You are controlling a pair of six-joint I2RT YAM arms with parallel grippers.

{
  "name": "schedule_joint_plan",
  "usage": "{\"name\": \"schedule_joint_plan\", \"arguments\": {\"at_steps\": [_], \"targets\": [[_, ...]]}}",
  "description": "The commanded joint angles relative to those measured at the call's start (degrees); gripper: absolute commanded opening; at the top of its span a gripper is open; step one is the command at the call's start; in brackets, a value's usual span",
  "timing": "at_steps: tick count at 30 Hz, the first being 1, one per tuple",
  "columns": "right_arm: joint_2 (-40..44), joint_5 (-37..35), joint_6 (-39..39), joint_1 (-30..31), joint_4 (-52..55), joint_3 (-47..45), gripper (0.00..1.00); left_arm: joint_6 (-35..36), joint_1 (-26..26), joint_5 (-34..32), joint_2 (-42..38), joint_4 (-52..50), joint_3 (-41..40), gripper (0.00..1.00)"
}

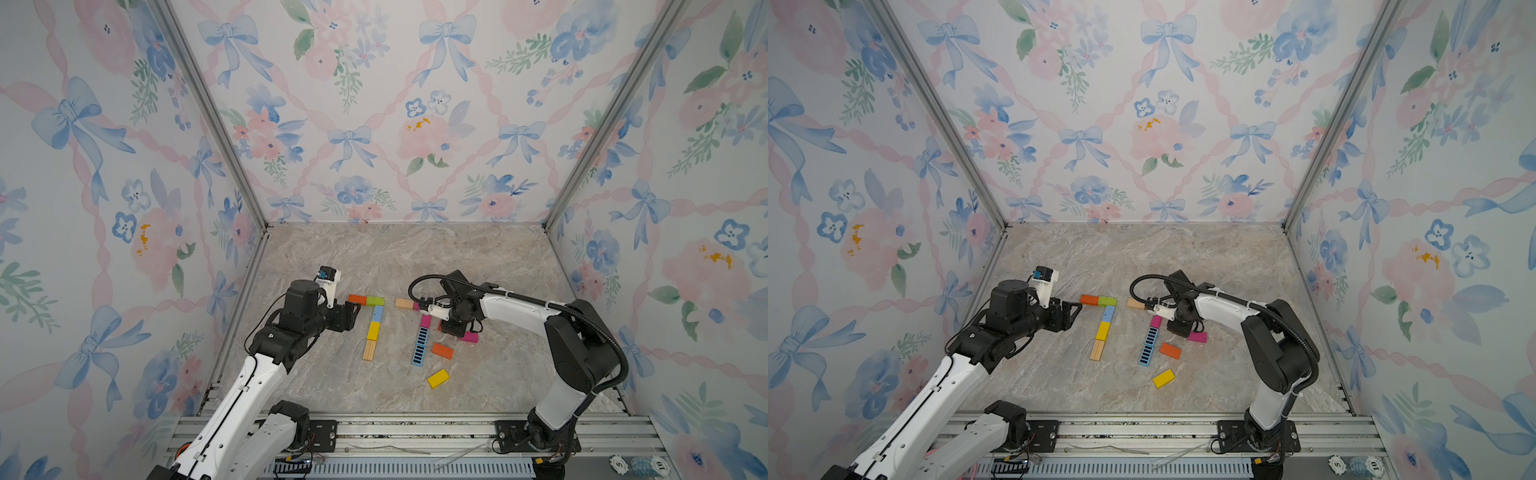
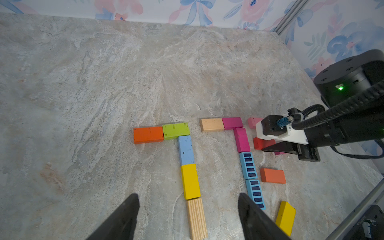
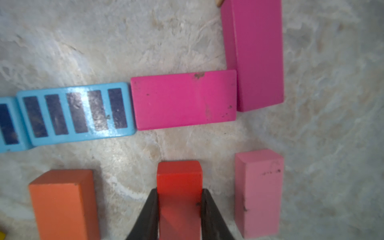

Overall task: Assemble the number 7 with building blocks
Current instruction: Pick up the building block from the center of the board, then assemble the building block at the center of the board.

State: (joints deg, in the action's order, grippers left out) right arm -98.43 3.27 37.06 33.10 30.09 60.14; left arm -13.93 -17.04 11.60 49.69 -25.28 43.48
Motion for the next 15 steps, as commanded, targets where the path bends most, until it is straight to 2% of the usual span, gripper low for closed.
{"name": "schedule_joint_plan", "arguments": {"at_steps": [1, 4, 8, 12, 15], "targets": [[8.0, 1.5, -1.2, 0.6, 0.7, -0.6, 0.22, 0.9, 0.4, 0.3, -0.1, 0.9, -0.9, 0.78], [12.8, 1.3, -0.5, -0.1, 1.9, 0.2, 0.22, 0.9, 0.4, 0.3, -0.1, 0.9, -0.9, 0.78], [17.5, -0.5, 4.9, -3.7, 6.6, 0.6, 0.24, 0.8, 0.4, 0.4, -0.5, 0.9, -0.9, 0.78], [17.9, -3.7, 7.9, -7.7, 9.2, 0.0, 0.25, 0.9, 0.4, 0.6, -0.4, 0.9, -0.9, 0.78], [17.3, -3.9, 8.9, -10.1, 7.0, -2.0, 0.25, 0.9, 0.5, 0.9, -0.1, 0.9, -0.9, 0.78]]}}
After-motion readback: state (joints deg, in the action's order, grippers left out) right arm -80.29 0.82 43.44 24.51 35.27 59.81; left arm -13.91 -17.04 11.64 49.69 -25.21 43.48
